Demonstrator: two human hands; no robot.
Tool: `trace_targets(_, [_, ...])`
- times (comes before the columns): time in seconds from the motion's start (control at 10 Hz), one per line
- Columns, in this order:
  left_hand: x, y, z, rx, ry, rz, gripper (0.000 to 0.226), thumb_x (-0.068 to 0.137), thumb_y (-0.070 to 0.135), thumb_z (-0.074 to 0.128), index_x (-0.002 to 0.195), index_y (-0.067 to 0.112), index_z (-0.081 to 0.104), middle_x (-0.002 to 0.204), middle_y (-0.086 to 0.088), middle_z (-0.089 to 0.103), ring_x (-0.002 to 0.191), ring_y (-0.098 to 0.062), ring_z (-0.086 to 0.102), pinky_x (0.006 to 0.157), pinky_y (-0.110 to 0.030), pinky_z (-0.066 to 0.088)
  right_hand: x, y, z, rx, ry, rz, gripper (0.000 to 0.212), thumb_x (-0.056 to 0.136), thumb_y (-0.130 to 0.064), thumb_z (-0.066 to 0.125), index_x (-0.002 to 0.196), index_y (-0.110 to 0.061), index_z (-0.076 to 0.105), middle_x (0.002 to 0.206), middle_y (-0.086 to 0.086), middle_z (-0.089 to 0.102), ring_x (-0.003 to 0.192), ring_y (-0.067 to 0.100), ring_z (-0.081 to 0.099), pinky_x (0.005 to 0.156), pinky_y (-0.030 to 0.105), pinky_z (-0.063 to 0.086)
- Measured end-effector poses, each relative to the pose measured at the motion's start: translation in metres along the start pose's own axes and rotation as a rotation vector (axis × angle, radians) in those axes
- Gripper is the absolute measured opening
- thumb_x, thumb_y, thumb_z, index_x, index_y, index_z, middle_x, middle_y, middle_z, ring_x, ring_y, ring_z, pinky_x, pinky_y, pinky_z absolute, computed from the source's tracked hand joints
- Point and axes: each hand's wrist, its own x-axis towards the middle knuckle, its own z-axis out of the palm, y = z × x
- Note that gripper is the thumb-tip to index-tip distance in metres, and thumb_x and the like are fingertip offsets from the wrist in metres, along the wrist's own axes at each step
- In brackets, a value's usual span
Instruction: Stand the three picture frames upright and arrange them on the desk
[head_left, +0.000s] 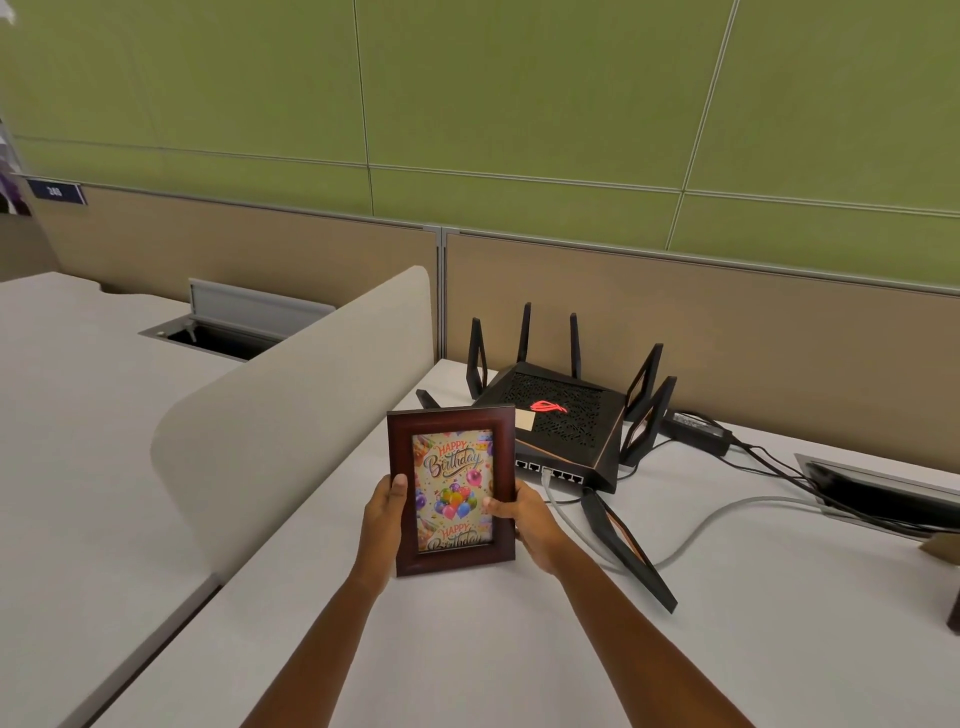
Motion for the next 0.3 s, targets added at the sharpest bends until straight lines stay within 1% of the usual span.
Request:
trace_targets(0.1, [-0.005, -0.006, 0.000, 0.071, 0.027, -0.029, 0.035, 0.095, 0.024, 0.037, 0.123, 0.004, 0.041, 0.121, -0.018, 0.056, 0.104, -0.029, 0.058, 0.083, -0.038, 0.051, -0.005, 0.008, 0.001, -0.112, 0.047, -0.050, 0.042, 0.085, -0.004, 0.058, 0.123, -0.008, 0.042, 0.126, 0.014, 0.056, 0.101, 0.019, 0.058, 0.071, 0.018, 0.055])
trace_targets(0.2, [-0.012, -0.015, -0.001, 0.105, 0.060, -0.077, 0.043, 0.093, 0.023, 0.043, 0.129, 0.004, 0.033, 0.130, -0.022, 0.050, 0.115, -0.037, 0.052, 0.094, -0.046, 0.048, -0.014, 0.018, -0.005, -0.239, 0.102, -0.059, 0.061, 0.082, -0.014, 0.064, 0.134, -0.010, 0.031, 0.135, 0.017, 0.049, 0.115, 0.025, 0.053, 0.095, 0.037, 0.048])
trace_targets(0.3, [-0.022, -0.028, -0.003, 0.238, 0.130, -0.121, 0.052, 0.092, 0.023, 0.047, 0.134, 0.003, 0.026, 0.136, -0.024, 0.045, 0.120, -0.039, 0.048, 0.097, -0.047, 0.044, -0.031, 0.033, -0.010, -0.391, 0.184, -0.045, 0.072, 0.084, -0.019, 0.062, 0.141, -0.008, 0.019, 0.144, 0.018, 0.036, 0.132, 0.029, 0.038, 0.105, 0.039, 0.036])
